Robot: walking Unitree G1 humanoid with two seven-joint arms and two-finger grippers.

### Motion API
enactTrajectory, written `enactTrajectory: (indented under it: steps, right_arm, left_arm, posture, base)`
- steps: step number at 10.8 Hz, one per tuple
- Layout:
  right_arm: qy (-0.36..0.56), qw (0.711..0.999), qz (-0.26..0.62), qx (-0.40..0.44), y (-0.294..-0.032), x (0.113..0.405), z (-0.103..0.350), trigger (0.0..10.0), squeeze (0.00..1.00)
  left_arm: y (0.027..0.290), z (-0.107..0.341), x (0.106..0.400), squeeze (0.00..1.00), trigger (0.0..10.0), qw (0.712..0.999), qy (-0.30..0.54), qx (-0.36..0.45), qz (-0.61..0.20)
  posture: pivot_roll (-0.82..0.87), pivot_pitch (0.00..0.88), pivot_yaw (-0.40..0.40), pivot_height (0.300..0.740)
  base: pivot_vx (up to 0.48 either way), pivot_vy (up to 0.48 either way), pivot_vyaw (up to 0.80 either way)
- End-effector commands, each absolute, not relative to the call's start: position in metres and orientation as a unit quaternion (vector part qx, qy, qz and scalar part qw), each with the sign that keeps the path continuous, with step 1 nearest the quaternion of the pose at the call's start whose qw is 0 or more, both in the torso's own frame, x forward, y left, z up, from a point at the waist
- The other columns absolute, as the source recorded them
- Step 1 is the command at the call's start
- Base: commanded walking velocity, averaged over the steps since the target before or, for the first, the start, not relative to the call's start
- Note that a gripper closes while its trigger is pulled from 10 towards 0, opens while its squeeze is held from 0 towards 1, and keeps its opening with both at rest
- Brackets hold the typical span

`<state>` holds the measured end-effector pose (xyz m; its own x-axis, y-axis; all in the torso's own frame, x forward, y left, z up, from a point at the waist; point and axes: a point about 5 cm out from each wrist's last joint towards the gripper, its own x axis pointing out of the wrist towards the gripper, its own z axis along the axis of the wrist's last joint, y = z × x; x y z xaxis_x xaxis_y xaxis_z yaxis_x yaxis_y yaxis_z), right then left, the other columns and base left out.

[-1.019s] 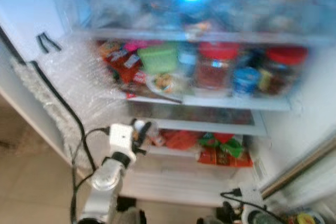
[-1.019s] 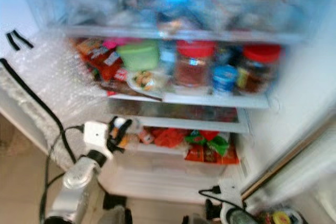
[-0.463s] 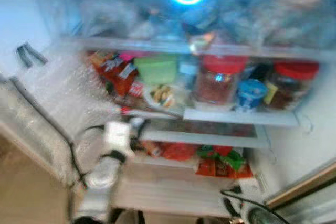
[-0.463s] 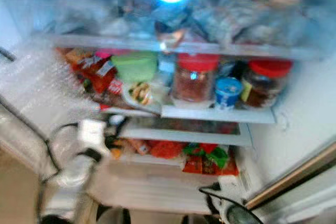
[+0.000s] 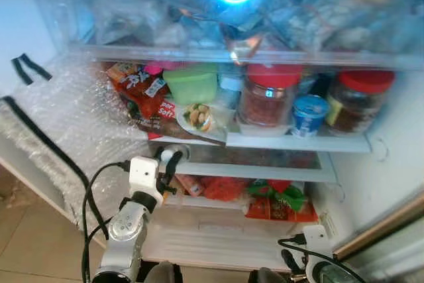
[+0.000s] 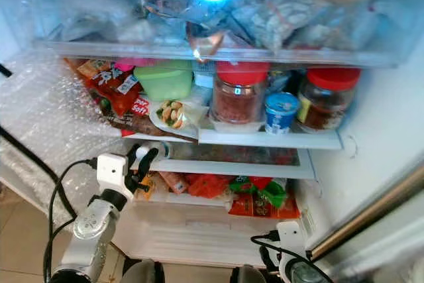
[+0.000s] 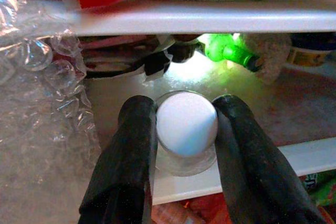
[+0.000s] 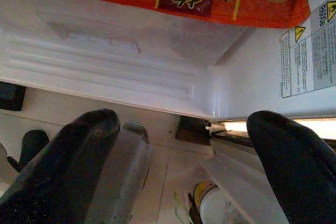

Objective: Restocking fridge

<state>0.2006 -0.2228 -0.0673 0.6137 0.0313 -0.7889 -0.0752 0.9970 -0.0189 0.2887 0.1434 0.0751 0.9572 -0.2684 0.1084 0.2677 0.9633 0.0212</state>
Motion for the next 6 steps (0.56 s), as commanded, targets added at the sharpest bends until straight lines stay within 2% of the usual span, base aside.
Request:
enactTrajectory:
  steps: [1,6]
  right_arm:
    - [0.443,0.896,0.024,-0.021,-0.225,0.198,-0.068,10.0,0.00]
    - [0.442,0.896,0.026,-0.021,-0.225,0.198,-0.068,10.0,0.00]
  left_arm:
    - [0.146,0.064,0.286,0.00,10.0,0.991,-0.027,-0.009,-0.133]
    - [0.150,0.023,0.270,0.00,10.0,0.988,0.078,-0.041,-0.126]
  posture:
    - [-0.02,0.065,-0.016,0.655]
    - [-0.02,0.065,-0.016,0.655]
  base:
    - [0.000,0.000,0.00]
    - [0.000,0.000,0.00]
